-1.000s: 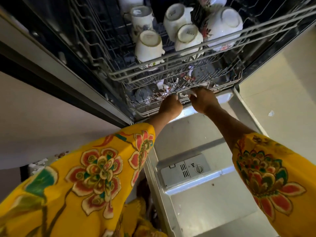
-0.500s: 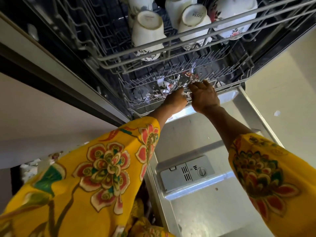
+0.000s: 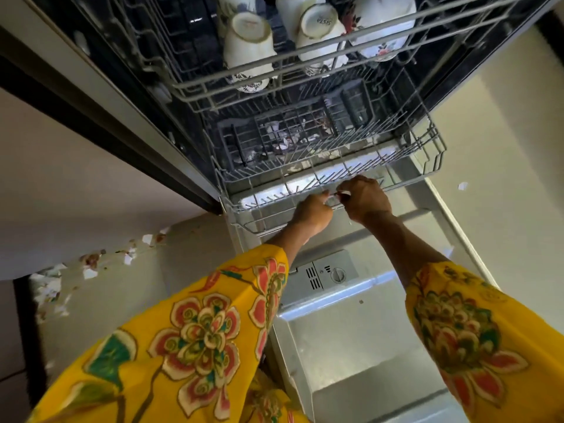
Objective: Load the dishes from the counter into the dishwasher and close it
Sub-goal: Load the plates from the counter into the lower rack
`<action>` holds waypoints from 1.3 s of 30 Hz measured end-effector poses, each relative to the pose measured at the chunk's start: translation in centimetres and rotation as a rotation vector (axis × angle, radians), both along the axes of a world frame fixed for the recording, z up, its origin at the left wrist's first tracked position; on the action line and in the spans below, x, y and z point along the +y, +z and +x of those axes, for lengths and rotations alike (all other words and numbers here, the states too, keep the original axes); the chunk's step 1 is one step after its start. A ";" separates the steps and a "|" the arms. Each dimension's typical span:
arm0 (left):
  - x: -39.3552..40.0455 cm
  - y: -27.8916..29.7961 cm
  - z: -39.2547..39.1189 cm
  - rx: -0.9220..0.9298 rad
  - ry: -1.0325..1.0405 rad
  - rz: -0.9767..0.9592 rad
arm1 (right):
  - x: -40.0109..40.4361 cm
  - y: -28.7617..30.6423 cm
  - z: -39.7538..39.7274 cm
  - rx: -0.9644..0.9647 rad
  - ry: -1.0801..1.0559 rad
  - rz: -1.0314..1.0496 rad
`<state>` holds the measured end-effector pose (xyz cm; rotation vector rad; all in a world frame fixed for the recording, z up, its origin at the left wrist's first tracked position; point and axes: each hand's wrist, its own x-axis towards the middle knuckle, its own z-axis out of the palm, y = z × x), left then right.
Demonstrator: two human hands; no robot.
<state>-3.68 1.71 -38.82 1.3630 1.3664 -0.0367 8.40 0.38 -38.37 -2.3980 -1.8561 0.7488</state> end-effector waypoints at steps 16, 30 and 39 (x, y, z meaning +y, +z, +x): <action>-10.1 1.1 0.7 -0.044 0.003 -0.079 | -10.1 3.6 0.9 -0.070 -0.018 -0.125; -17.3 3.2 1.8 -0.025 -0.139 -0.235 | -16.6 6.6 2.0 -0.205 0.033 -0.417; -20.1 4.5 2.3 -0.083 -0.069 -0.406 | -18.2 7.0 3.1 -0.196 0.001 -0.585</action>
